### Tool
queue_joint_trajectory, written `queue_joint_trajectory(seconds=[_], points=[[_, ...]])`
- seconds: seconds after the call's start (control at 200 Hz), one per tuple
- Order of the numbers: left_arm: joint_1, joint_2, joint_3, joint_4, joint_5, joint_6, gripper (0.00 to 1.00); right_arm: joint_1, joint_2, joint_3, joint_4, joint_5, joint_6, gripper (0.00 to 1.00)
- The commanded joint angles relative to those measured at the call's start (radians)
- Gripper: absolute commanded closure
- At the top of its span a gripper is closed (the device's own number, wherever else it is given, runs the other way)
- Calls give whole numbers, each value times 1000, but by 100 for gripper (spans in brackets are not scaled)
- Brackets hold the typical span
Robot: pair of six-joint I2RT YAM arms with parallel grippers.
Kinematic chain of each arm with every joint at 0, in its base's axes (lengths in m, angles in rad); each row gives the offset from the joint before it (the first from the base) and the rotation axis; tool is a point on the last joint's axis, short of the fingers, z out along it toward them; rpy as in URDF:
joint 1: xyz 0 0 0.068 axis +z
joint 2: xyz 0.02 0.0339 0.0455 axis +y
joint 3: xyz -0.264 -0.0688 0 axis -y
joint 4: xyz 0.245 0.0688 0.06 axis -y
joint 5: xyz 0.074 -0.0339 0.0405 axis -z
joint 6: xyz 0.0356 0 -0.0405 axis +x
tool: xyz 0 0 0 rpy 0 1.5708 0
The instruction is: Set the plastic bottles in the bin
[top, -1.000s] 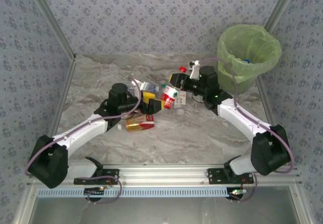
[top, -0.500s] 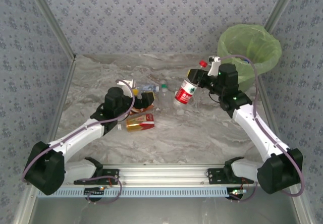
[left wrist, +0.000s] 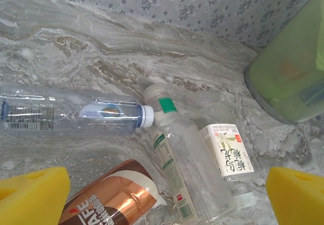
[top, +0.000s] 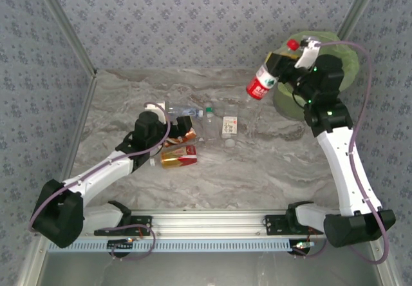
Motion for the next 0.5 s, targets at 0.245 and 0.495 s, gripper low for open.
queue_joint_trajectory(seconds=[0.245,0.495], points=[[5,4,20,-32,-23,6,1,-107,111,194,-26,210,-175,53],[7,5,16,-39,-30,1,1,-115,196,277,20,472,-369,53]])
